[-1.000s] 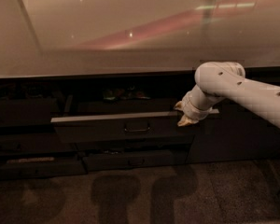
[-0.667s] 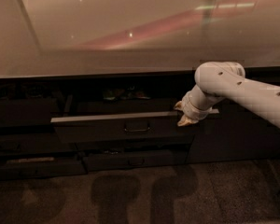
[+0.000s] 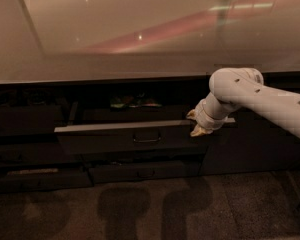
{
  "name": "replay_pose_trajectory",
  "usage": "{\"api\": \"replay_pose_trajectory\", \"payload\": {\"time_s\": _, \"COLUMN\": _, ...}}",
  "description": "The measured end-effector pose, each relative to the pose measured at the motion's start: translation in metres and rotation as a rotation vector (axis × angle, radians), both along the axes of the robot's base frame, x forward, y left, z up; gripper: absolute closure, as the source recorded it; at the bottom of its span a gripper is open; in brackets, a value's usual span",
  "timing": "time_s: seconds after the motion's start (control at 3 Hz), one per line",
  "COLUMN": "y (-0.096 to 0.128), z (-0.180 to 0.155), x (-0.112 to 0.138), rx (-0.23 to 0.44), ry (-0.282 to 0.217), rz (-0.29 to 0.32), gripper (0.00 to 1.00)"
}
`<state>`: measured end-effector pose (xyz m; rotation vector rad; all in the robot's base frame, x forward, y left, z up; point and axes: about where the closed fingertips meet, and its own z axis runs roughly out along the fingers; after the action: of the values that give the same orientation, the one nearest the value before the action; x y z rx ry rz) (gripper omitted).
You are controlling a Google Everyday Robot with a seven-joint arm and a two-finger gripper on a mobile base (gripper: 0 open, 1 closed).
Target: Open top drawer
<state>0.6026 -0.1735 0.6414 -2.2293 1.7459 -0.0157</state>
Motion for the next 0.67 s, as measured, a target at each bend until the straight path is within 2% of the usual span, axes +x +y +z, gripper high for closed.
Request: {"api": "replay_pose_trajectory", "payload": {"time_s": 0.67, "y": 0.0012, "z": -0.0029, "x": -0.0104, "rx": -0.001, "ry": -0.004, "rz": 0.012, "gripper": 1.0}}
